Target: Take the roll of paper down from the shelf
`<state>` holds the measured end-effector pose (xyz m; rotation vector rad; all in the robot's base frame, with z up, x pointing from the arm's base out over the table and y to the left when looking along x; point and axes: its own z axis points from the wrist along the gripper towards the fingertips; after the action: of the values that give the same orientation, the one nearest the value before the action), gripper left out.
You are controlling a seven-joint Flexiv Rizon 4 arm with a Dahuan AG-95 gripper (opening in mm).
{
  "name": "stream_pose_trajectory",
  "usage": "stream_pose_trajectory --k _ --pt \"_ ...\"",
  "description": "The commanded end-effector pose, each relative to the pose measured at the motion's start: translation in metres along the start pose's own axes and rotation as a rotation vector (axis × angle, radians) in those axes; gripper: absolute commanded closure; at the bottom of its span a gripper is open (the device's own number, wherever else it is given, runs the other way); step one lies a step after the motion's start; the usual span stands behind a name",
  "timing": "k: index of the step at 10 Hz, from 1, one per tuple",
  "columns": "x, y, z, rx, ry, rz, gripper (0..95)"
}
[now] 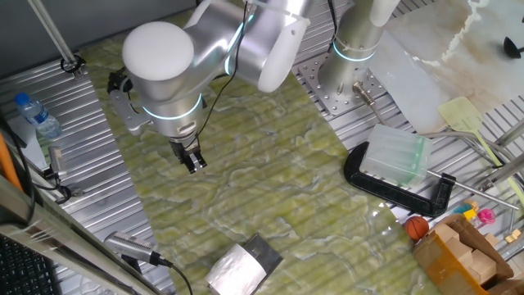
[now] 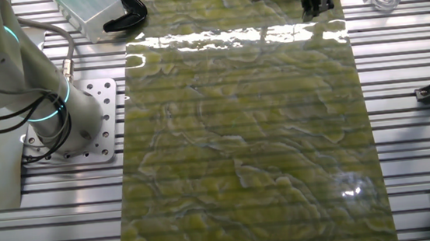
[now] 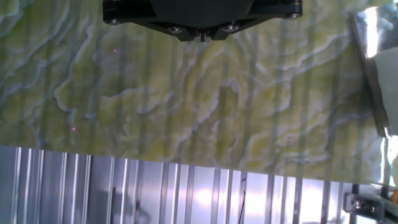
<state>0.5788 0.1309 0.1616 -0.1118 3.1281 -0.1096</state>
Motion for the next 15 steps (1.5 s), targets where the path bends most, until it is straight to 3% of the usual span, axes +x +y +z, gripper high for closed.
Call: stream_pose_trajectory --k 1,5,7,11,15 --pt "-0.0005 -0.0001 0.0004 0.001 0.005 0.007 95.0" --pt "-0.0011 -0.0002 0.0021 -0.005 -0.003 0.016 95.0" --pt "-0.0016 -0.0004 0.004 -0.025 -0.009 0.013 95.0" --pt "-0.0027 -0.0007 0.0082 -0.024 -0.011 0.01 95.0" --pt "-0.0027 -0.0007 0.0082 -0.049 0.028 -0.055 95.0"
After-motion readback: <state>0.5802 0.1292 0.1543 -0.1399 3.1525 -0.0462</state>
